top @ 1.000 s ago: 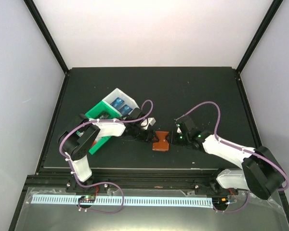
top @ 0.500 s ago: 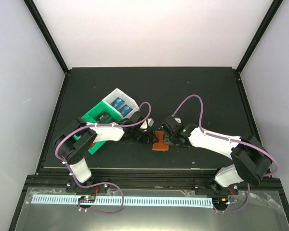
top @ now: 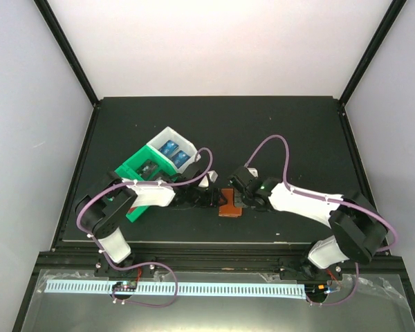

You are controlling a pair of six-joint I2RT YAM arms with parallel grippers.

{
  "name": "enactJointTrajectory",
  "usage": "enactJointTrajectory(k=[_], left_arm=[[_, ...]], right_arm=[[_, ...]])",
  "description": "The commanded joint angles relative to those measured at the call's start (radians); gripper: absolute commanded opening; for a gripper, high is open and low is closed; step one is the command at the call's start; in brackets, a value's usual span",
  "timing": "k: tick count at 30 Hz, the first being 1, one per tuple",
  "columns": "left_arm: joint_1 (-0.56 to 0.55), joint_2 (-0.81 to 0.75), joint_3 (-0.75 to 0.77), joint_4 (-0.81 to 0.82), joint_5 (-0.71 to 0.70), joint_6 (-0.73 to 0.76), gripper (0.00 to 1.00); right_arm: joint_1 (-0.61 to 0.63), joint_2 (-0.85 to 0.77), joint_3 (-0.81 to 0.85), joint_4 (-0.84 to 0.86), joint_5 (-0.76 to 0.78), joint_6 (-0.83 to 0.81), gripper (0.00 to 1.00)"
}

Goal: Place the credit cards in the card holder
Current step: Close the card holder at the center of the board.

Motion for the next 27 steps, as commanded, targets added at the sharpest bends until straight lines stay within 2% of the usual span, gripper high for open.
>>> enactJointTrajectory(k=[1,6,11,21,25,27], left_arm=[[-0.009,0.006,-0.053,-0.037,-0.039,-0.06,0.56],[-0.01,0.008,-0.1,0.048,-0.009,-0.127,0.51],[-0.013,-0.02,-0.153,0.077,-0.041,-0.152,0.42],[-0.018,-0.009,-0.208,0.156,-0.03,-0.129,0.34],[-0.018,-0.007,-0.22,0.143,-0.065,-0.119,0.29],[-0.018,-0.006,-0.232,0.153,-0.076,-0.123,0.3]], right_arm=[[0.006,-0.071,-0.055,0.149,-0.101,-0.032,0.01],[0.007,-0.071,-0.121,0.3,-0.238,-0.026,0.01],[0.005,-0.058,-0.175,0.401,-0.288,-0.041,0.01],[0.005,-0.058,-0.176,0.403,-0.277,-0.12,0.01],[0.004,-0.058,-0.155,0.312,-0.25,-0.174,0.01],[0.005,-0.065,-0.141,0.268,-0.251,-0.211,0.01]])
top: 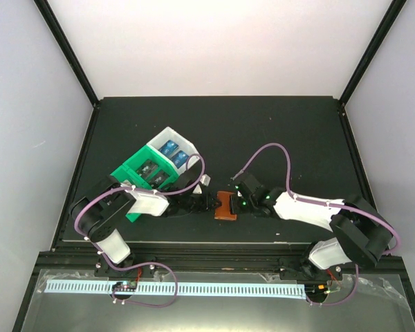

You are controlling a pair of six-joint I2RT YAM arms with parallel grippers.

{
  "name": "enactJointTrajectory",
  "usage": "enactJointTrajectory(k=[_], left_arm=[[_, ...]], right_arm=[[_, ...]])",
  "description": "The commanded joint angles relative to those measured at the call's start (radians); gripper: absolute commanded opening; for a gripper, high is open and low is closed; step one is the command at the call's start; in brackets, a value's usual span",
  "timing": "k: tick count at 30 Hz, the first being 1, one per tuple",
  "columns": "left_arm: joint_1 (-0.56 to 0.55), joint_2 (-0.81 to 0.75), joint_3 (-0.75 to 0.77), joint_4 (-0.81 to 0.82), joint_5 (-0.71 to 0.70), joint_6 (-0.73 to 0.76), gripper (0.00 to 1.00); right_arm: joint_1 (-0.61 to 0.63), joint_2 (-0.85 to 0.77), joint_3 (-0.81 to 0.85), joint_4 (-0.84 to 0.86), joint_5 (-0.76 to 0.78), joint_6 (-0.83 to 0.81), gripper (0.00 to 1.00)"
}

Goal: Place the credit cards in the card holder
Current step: Close the card holder at the center of the board.

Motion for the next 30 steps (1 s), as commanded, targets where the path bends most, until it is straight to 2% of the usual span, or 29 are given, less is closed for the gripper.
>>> enactJointTrajectory(k=[1,12,20,30], left_arm=[[-0.014,0.039,-0.059,-0.082,-0.044,0.01,0.3],[-0.014,-0.011,-0.067,-0.11,-0.013,0.061,0.29],[-0.014,-0.026,-0.082,-0.107,-0.011,0.062,0.28],[-0.014,-0.014,-0.09,-0.07,0.003,0.042,0.26]], right_arm=[[0.004,-0.007,0.044,-0.076,-0.002,-0.098,0.01],[-0.003,0.073,0.156,-0.209,-0.073,-0.172,0.01],[-0.003,0.088,0.195,-0.318,-0.015,-0.198,0.01],[-0.004,0.136,0.214,-0.32,-0.028,-0.224,0.01]])
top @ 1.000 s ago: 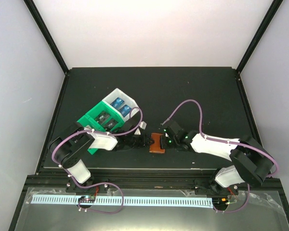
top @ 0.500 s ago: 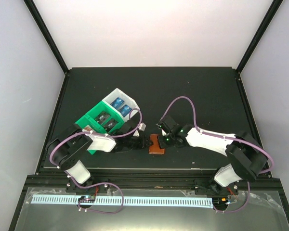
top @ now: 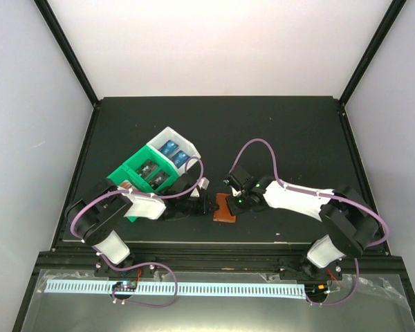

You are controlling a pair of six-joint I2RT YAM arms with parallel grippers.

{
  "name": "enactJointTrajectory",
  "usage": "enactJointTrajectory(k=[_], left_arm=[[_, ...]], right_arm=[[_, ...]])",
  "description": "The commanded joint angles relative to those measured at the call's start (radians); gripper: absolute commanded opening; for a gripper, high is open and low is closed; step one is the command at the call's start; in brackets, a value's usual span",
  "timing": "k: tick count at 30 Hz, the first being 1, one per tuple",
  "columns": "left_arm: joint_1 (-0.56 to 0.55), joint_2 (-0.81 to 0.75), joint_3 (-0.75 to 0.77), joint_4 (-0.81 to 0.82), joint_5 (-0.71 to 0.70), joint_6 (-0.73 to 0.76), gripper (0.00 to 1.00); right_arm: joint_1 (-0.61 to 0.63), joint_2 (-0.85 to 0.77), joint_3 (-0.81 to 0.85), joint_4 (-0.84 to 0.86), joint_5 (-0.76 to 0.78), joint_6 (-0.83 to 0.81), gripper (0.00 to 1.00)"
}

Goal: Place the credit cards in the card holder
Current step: Close the card holder at the center of the board.

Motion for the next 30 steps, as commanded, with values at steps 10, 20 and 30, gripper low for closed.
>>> enactJointTrajectory(k=[10,20,30], left_arm=[[-0.009,0.036,-0.049,-0.07,0.003,-0.018,0.22],[-0.008,0.046,-0.052,-0.063,0.008,-0.018,0.2],[-0.008,0.046,-0.054,-0.061,0.01,-0.018,0.2]], right_arm=[[0.002,0.058,0.01,0.055,-0.07,0.031,0.01],[0.001,0.045,-0.007,0.089,-0.092,0.069,0.01],[0.001,0.07,0.001,0.068,-0.113,0.066,0.01]])
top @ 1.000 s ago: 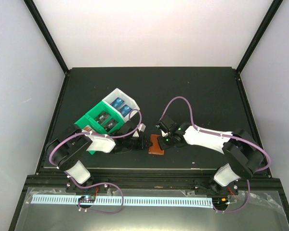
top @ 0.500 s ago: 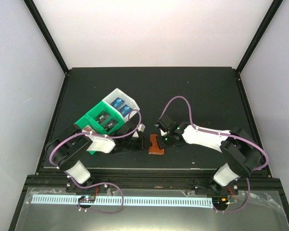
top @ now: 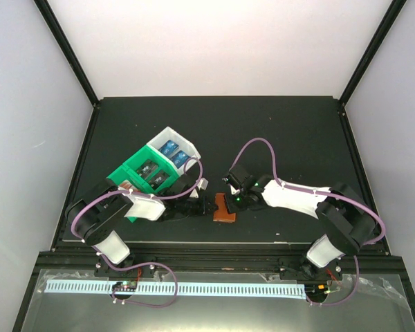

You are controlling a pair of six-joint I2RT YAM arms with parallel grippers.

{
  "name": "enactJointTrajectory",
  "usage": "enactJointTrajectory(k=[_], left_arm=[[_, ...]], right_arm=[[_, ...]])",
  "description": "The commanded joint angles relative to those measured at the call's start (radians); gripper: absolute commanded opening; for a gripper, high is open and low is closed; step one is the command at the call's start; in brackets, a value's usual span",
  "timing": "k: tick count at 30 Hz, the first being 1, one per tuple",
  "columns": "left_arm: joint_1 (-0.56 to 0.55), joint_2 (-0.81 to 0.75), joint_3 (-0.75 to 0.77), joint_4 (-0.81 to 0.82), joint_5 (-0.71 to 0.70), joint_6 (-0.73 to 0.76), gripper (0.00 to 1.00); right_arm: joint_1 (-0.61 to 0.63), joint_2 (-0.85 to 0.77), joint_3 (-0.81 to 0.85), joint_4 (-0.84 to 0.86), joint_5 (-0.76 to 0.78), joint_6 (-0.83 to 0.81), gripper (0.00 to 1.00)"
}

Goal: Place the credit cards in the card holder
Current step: Close the card holder at the center of the board.

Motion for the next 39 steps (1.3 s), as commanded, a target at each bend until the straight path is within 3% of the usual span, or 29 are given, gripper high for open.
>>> enactJointTrajectory(k=[1,13,39], left_arm=[[-0.008,0.044,-0.031,-0.096,0.008,0.002,0.2],[-0.008,0.061,-0.025,-0.097,0.012,0.007,0.19],[-0.008,0.07,-0.029,-0.095,0.013,0.001,0.17]], right_arm=[[0.006,0.032,-0.009,0.014,-0.068,0.0,0.01],[0.021,0.102,0.012,-0.068,-0.079,-0.038,0.01],[0.024,0.293,0.022,-0.063,-0.03,0.037,0.01]])
